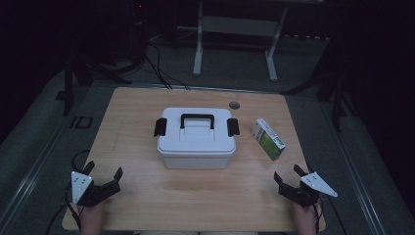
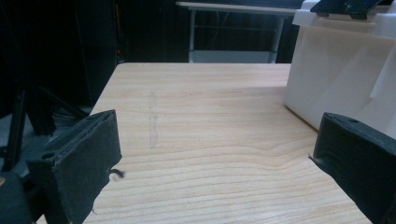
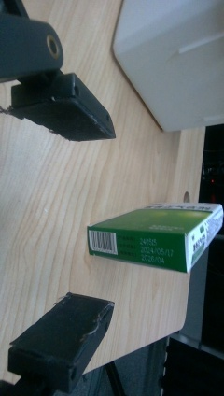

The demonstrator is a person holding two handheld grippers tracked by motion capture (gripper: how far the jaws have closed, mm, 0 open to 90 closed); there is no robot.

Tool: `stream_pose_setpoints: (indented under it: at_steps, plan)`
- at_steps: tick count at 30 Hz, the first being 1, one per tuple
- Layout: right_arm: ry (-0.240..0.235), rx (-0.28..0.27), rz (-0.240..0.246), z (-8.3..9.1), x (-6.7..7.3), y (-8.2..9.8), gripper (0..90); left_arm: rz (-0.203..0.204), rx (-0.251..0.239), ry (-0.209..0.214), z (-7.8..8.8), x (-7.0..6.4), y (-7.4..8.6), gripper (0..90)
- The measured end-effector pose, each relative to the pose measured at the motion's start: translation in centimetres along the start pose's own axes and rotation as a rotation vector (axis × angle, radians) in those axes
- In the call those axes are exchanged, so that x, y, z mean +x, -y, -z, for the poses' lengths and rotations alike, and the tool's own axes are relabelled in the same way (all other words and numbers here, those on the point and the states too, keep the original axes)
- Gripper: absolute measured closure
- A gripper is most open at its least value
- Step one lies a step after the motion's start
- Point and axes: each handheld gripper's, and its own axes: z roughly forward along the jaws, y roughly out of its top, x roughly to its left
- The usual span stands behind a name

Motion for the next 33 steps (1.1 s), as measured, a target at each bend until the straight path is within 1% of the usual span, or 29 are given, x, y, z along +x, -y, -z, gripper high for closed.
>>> stream_pose_setpoints:
  at_steps: [1,3,4,5,6,7,9,11,12,13,14,15,16,17,18,19,20,21,22,23,24,26,27,28,29,31,32,33]
  plan:
    - [0.0,0.0,0.0,0.0,0.0,0.0,14.7,0.003,0.004,-0.012,0.0,0.1,0.0,0.7]
    - [-0.011,0.001,-0.004,0.0,0.1,0.0,14.3,0.028,0.011,-0.018,0.0,0.2,-0.1,0.7]
    - [-0.024,-0.002,-0.012,0.0,0.2,0.0,14.0,0.046,0.017,-0.012,0.0,0.3,-0.1,0.7]
    - [-0.031,-0.003,-0.012,0.0,0.3,-0.1,13.9,0.069,0.032,0.006,0.0,0.5,-0.2,0.7]
    - [-0.036,-0.003,0.001,0.0,0.6,-0.2,13.9,0.076,0.039,0.01,0.0,0.5,-0.2,0.7]
    - [-0.037,-0.003,0.01,0.1,0.8,-0.2,13.9,0.074,0.045,0.018,0.0,0.5,-0.2,0.7]
    - [-0.068,-0.006,0.014,0.0,1.2,-0.3,13.4,0.056,0.06,0.031,-0.1,0.4,-0.3,0.7]
    - [-0.096,-0.009,0.005,-0.1,1.6,-0.3,13.0,0.065,0.072,0.064,-0.2,0.2,-0.4,0.7]
    - [-0.115,-0.008,-0.008,-0.2,1.8,-0.4,12.3,0.055,0.081,0.073,-0.2,0.0,-0.5,0.7]
    - [-0.123,-0.005,-0.02,-0.3,2.1,-0.5,12.2,0.038,0.087,0.081,-0.2,-0.2,-0.6,0.7]
    - [-0.118,0.005,-0.016,-0.5,2.5,-0.5,12.2,0.025,0.093,0.087,-0.3,-0.4,-0.6,0.7]
    - [-0.116,0.019,-0.002,-0.6,2.9,-0.6,12.2,0.02,0.096,0.093,-0.3,-0.5,-0.7,0.7]
    - [-0.132,0.025,0.013,-0.7,3.2,-0.7,12.1,0.019,0.1,0.103,-0.4,-0.7,-0.8,0.7]
    - [-0.161,0.025,0.019,-0.9,3.5,-0.8,12.1,0.022,0.102,0.108,-0.5,-0.8,-0.9,0.7]
    - [-0.185,0.023,0.019,-1.0,3.8,-0.8,12.1,0.019,0.107,0.122,-0.6,-0.9,-0.9,0.7]
    - [-0.201,0.027,0.01,-1.3,4.0,-0.9,12.1,0.011,0.118,0.144,-0.9,-1.0,-1.0,0.7]
    - [-0.225,0.033,-0.001,-1.6,4.3,-1.0,12.2,0.002,0.121,0.15,-0.9,-1.1,-1.0,0.7]
    - [-0.238,0.036,-0.006,-1.9,4.5,-1.1,12.6,-0.007,0.123,0.165,-1.1,-1.3,-1.0,0.7]
    - [-0.238,0.036,-0.006,-1.9,4.5,-1.1,12.6,-0.007,0.123,0.165,-1.1,-1.3,-1.0,0.7]
    - [-0.257,0.042,-0.009,-2.2,4.7,-1.2,13.8,-0.017,0.123,0.178,-1.4,-1.5,-1.3,0.7]
    - [-0.262,0.048,0.011,-2.8,5.1,-1.5,14.7,-0.015,0.124,0.191,-1.6,-1.6,-1.3,0.7]
    - [-0.271,0.055,0.025,-3.5,5.4,-1.7,18.4,-0.009,0.13,0.198,-2.2,-1.8,-1.5,0.8]
    - [-0.274,0.064,0.032,-4.0,5.5,-1.9,22.7,-0.001,0.129,0.204,-2.4,-1.9,-1.6,0.8]
    - [-0.277,0.069,0.03,-4.3,5.6,-2.0,23.5,0.007,0.13,0.204,-2.8,-2.1,-1.6,0.8]
    - [-0.286,0.075,0.024,-4.9,5.6,-2.2,24.8,0.014,0.144,0.215,-3.3,-2.2,-1.7,0.8]
    - [-0.275,0.093,0.044,-5.6,5.8,-2.5,35.0,0.01,0.162,0.225,-4.0,-2.5,-1.8,2.4]
    - [-0.268,0.096,0.063,-5.9,5.8,-2.6,36.7,0.003,0.168,0.232,-4.3,-2.8,-1.9,6.7]
    - [-0.259,0.099,0.076,-6.2,5.9,-2.8,42.8,-0.01,0.177,0.237,-4.7,-3.1,-2.0,7.7]
